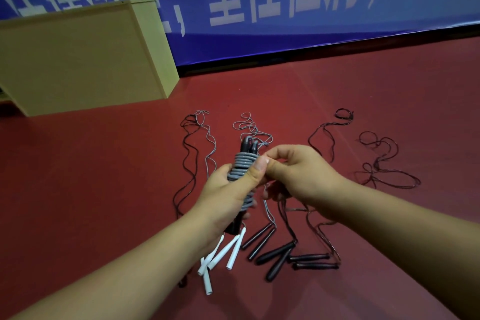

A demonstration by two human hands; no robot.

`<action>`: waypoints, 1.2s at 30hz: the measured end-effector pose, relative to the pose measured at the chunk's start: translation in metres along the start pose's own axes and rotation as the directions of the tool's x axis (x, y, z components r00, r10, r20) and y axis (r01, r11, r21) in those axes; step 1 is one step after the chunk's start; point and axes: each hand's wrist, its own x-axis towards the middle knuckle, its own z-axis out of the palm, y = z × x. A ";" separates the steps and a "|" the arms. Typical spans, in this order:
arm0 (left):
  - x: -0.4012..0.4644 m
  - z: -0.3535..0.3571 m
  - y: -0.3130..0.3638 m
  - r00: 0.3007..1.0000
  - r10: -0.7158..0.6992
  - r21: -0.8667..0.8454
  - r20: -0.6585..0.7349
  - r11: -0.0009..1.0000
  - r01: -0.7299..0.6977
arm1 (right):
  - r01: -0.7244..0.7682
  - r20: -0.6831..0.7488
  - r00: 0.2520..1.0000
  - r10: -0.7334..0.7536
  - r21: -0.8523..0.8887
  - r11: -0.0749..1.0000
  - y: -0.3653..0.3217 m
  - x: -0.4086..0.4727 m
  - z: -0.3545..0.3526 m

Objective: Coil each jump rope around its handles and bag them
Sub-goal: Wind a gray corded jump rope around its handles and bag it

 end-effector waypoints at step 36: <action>0.002 -0.015 0.002 0.977 -0.005 -0.025 0.214 1.000 0.011 | 0.040 0.183 0.983 -0.015 -0.132 0.990 0.008 0.001 -0.034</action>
